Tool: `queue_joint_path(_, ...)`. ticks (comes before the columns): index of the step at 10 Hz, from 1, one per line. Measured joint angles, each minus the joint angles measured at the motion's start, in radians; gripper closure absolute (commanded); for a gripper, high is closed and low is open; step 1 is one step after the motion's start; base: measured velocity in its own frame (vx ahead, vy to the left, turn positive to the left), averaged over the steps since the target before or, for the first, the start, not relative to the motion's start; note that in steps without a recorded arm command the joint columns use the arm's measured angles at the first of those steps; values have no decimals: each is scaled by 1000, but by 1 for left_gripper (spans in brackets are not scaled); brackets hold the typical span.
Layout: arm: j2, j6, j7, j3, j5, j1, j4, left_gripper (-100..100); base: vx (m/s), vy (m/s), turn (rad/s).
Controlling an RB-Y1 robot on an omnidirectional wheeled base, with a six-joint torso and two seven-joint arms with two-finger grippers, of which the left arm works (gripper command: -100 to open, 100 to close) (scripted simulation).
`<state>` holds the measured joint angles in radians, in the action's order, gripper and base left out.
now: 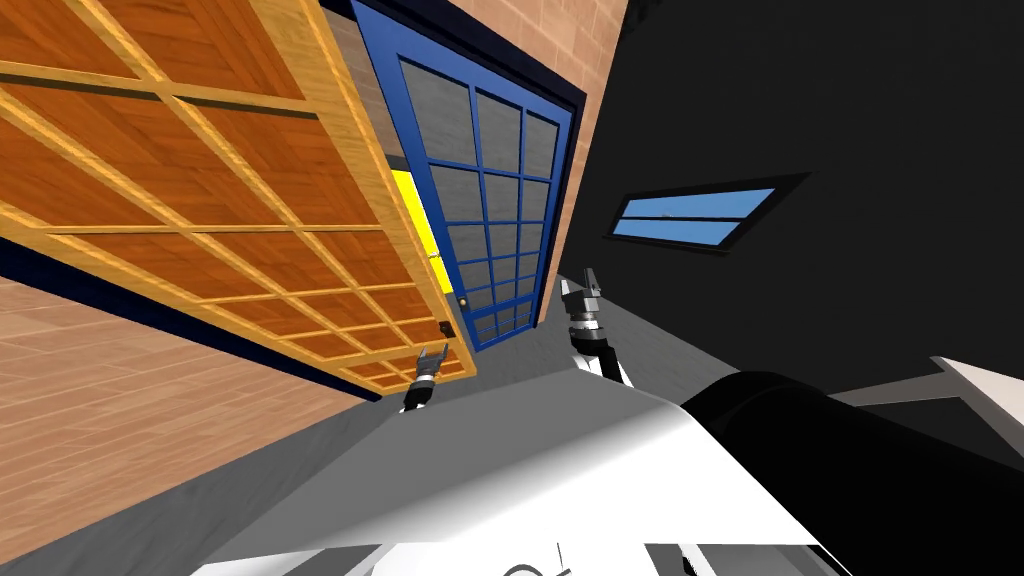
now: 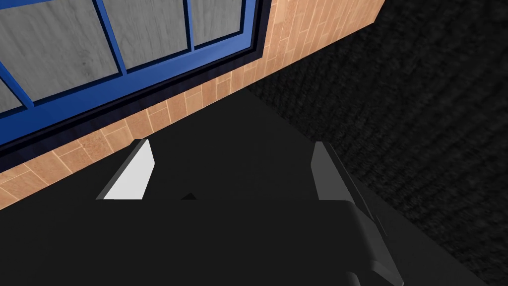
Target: Pull the door open
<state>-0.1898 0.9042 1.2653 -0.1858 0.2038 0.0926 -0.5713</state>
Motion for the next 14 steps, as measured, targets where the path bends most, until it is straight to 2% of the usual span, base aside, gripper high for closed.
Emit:
queue_joint_path(1, -11, 26, 1, -10, -7, 19, 48, -100, 147, -37, -33)
queue_joint_path(2, -16, 32, -2, -12, -9, 13, 45, -100, 71, -14, 13)
queue_joint_path(3, -15, 24, -6, -11, -8, 4, 26, -100, 143, -37, -171)
queue_joint_path(5, -40, 42, -15, -28, -21, 12, 61, -100, 162, -25, -65)
queue_joint_path(6, -41, 41, -19, -29, -22, 2, 47, -100, 124, 10, -119)
queue_joint_path(7, -47, 46, -21, -35, -26, -2, 52, -100, 66, 8, -30)
queue_joint_path(8, -48, 48, -22, -35, -27, -2, 54, 100, -11, -1, 29)
queue_joint_path(14, -48, 43, -22, -36, -26, -3, 54, 100, -14, 3, -9)
